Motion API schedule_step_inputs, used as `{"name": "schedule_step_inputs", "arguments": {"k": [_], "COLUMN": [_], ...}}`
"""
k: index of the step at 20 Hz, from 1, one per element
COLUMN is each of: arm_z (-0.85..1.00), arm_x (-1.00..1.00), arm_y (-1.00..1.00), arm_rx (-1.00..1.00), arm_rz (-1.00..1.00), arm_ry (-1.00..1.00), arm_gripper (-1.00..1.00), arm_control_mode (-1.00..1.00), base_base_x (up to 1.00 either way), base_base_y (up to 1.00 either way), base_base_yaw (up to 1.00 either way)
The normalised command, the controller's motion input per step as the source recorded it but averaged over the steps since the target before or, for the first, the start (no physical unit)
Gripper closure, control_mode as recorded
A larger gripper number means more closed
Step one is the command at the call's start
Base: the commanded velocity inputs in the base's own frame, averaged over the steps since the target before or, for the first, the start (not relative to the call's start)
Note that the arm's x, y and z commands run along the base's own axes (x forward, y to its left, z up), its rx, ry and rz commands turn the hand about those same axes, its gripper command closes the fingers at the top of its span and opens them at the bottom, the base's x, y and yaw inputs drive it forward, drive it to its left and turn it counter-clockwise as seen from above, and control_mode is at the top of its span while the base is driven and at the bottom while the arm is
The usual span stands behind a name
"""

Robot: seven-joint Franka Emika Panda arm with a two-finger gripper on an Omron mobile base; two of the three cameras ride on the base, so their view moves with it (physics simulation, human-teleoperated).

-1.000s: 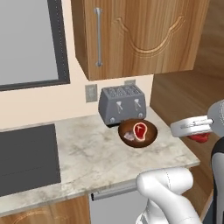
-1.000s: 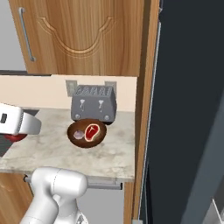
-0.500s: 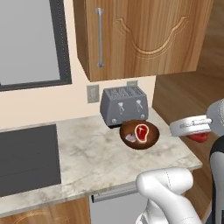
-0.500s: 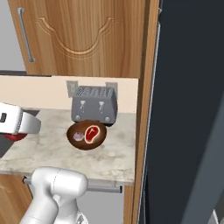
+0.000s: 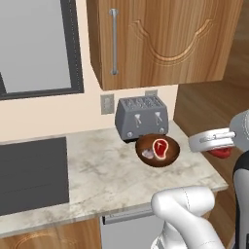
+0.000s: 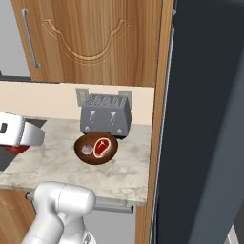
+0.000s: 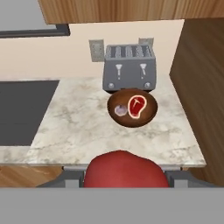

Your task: Take the steak, bell pepper, and garlic from the freezer and place them in the bowl on the counter.

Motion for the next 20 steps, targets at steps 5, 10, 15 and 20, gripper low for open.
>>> {"name": "schedule_step_inputs", "arguments": {"k": [5,10,15,20], "arm_z": [0.0,-0.14,-0.47,-0.63], "arm_x": [0.1,0.62,0.65,0.51], "arm_y": [-0.01,-0.02,-0.01,0.0], "arm_rx": [0.0,0.0,0.0,0.0], "arm_rz": [0.01,0.04,0.01,0.0], "arm_ry": [0.0,0.07,0.15,0.14], "arm_gripper": [1.0,1.0,1.0,1.0], "arm_control_mode": [-1.0,-1.0,-1.0,-1.0], "base_base_x": [0.35,0.0,0.0,0.0], "base_base_y": [-0.06,0.0,0.0,0.0], "base_base_yaw": [0.06,0.0,0.0,0.0]}}
